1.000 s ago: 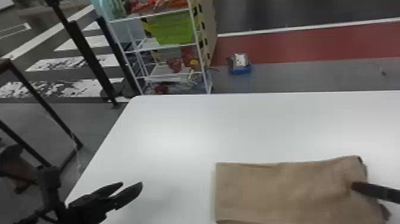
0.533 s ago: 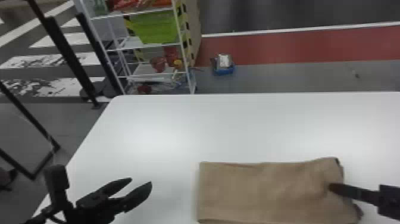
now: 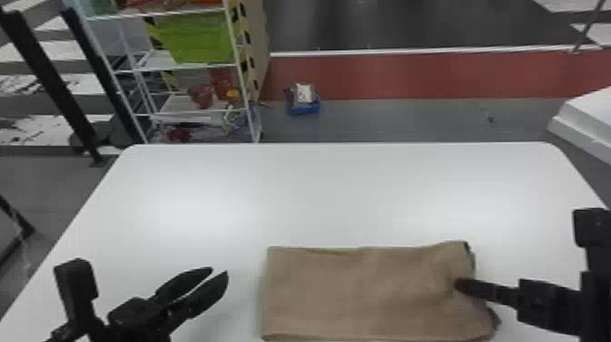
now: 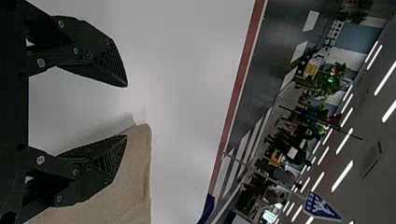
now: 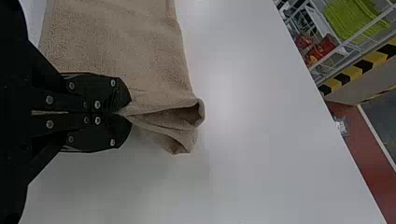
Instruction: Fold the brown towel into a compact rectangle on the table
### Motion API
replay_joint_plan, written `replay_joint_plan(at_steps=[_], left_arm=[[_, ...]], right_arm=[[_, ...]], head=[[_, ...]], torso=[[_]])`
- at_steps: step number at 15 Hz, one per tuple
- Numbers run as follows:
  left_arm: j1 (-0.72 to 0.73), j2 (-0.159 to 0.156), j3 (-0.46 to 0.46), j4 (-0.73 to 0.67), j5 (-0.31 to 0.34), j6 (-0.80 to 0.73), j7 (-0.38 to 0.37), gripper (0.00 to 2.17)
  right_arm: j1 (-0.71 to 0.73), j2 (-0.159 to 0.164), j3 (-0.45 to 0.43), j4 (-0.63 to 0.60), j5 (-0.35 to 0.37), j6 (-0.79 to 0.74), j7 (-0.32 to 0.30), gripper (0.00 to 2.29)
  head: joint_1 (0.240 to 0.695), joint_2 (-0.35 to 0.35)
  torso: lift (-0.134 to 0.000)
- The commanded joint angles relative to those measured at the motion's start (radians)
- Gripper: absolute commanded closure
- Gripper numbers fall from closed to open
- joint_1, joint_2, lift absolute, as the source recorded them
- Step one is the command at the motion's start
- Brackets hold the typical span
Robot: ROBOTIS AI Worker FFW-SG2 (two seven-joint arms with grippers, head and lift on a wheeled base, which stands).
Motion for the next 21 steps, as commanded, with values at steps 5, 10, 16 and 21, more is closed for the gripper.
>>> replay_joint_plan(at_steps=[5, 10, 16, 21], left_arm=[[0.010, -0.003, -0.053, 0.021, 0.014, -0.007, -0.023, 1.88], [-0.009, -0.003, -0.129, 0.045, 0.021, -0.004, -0.030, 1.88], [-0.041, -0.003, -0.225, 0.060, -0.018, 0.017, -0.026, 1.88], [-0.049, -0.003, -0.245, 0.090, -0.096, -0.007, 0.000, 1.88]], right_arm=[[-0.023, 0.032, 0.053, 0.006, 0.063, 0.005, -0.012, 1.48], [-0.015, 0.033, 0.046, 0.000, 0.062, 0.005, -0.009, 1.48], [-0.021, 0.032, 0.048, -0.001, 0.055, 0.005, -0.001, 1.48], [-0.032, 0.033, 0.042, -0.057, -0.007, 0.005, 0.020, 1.48]], head=[[0.695, 0.053], [0.695, 0.027], [0.695, -0.055], [0.695, -0.068]], torso=[[-0.124], [-0.124], [-0.124], [-0.124]])
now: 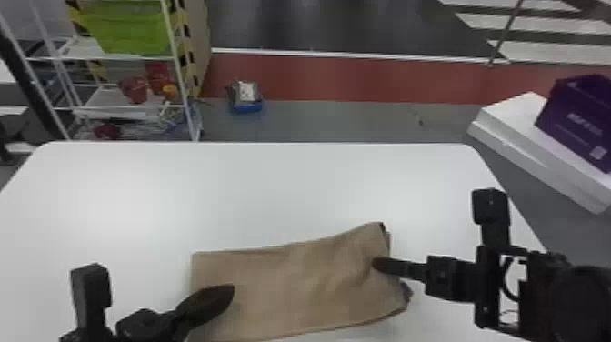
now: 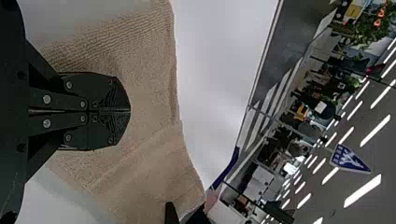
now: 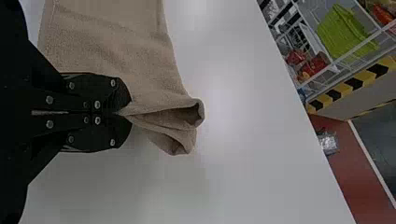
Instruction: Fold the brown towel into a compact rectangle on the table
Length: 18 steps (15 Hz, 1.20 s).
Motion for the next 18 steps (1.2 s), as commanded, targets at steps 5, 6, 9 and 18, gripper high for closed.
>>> replay_joint_plan(at_steps=[5, 6, 9, 18], left_arm=[[-0.005, -0.003, -0.019, 0.022, -0.072, -0.036, 0.032, 1.88], [-0.006, -0.003, -0.030, 0.024, -0.084, -0.036, 0.039, 1.88], [-0.011, -0.003, -0.053, 0.027, -0.106, -0.036, 0.053, 1.88], [-0.002, -0.003, -0.062, -0.004, -0.115, -0.042, 0.062, 1.88]], right_arm=[[-0.004, 0.006, 0.047, -0.125, -0.093, 0.005, -0.005, 1.48], [-0.004, 0.006, 0.056, -0.137, -0.112, 0.005, -0.009, 1.48], [0.001, 0.006, 0.134, -0.148, -0.119, 0.005, -0.017, 1.48], [-0.019, 0.006, 0.220, -0.146, -0.159, 0.005, -0.062, 1.48]], head=[[0.695, -0.010], [0.695, 0.000], [0.695, 0.025], [0.695, 0.110]], torso=[[-0.124], [-0.124], [-0.124], [-0.124]])
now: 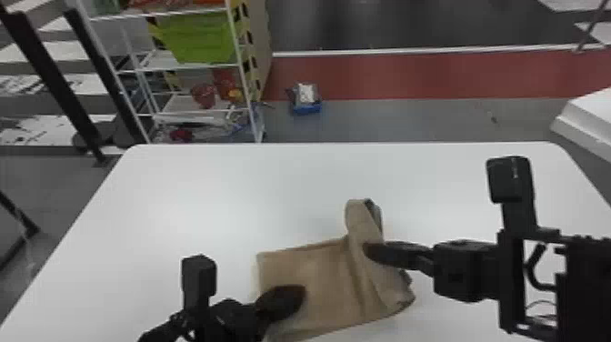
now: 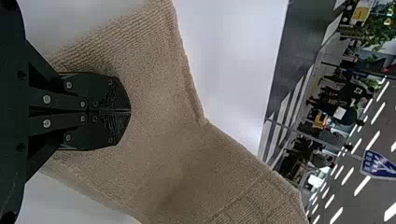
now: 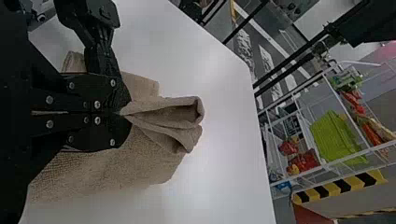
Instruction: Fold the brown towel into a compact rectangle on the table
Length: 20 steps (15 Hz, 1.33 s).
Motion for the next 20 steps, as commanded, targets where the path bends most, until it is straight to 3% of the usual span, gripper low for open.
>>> replay_joint_plan(at_steps=[1, 5, 14, 20], left_arm=[[0.016, -0.003, 0.045, -0.049, 0.027, -0.003, -0.016, 1.88], [0.017, -0.003, 0.144, -0.064, 0.060, 0.046, -0.065, 1.88], [0.017, -0.003, 0.121, -0.021, 0.032, 0.086, -0.096, 1.88], [0.019, -0.003, 0.107, -0.017, 0.030, 0.083, -0.091, 1.88]], right_arm=[[-0.005, 0.001, -0.009, 0.000, 0.007, 0.005, -0.005, 1.48], [-0.011, 0.001, -0.049, 0.000, -0.004, 0.005, -0.005, 1.48], [-0.011, 0.001, -0.038, -0.002, -0.022, 0.005, -0.005, 1.48], [-0.002, 0.001, 0.052, -0.010, -0.039, 0.005, -0.039, 1.48]], head=[[0.695, 0.112], [0.695, 0.137], [0.695, 0.154], [0.695, 0.185]], torso=[[-0.124], [-0.124], [-0.124], [-0.124]])
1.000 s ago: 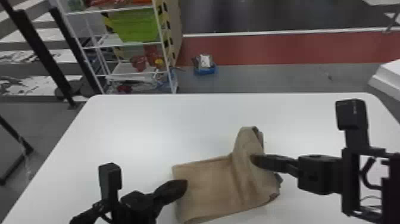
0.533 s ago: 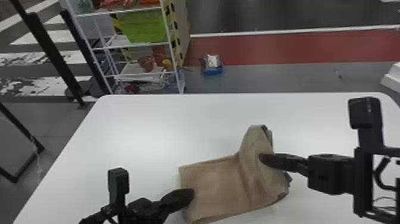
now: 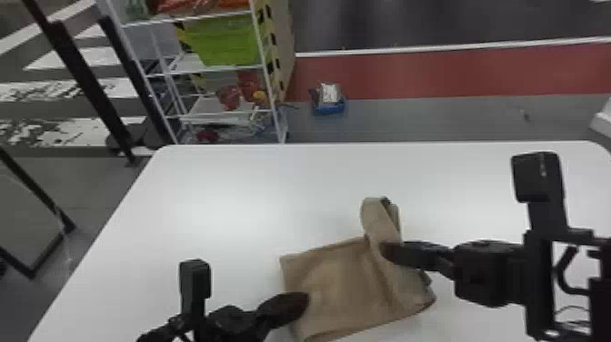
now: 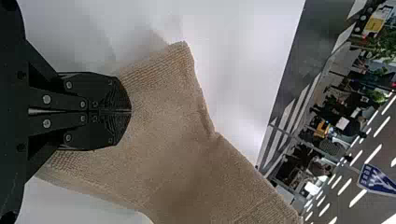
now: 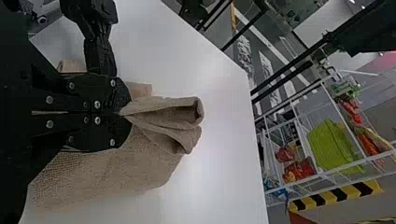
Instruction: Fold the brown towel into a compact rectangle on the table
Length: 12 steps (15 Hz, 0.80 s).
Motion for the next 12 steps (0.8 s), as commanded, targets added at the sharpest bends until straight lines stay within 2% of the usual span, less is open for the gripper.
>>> replay_joint_plan(at_steps=[1, 6, 12], left_arm=[[0.002, -0.003, -0.006, -0.002, 0.000, 0.000, 0.000, 1.88], [0.015, -0.003, -0.026, -0.014, 0.000, 0.000, 0.000, 1.88], [0.038, -0.003, -0.027, -0.039, 0.000, -0.003, -0.005, 1.88]], right_arm=[[0.001, 0.001, 0.043, 0.020, 0.000, 0.005, -0.015, 1.48], [-0.004, 0.001, 0.123, 0.098, 0.001, 0.005, -0.053, 1.48], [-0.021, 0.001, 0.156, 0.138, 0.000, 0.005, -0.070, 1.48]], head=[[0.695, 0.193], [0.695, 0.230], [0.695, 0.252]], torso=[[-0.124], [-0.124], [-0.124]])
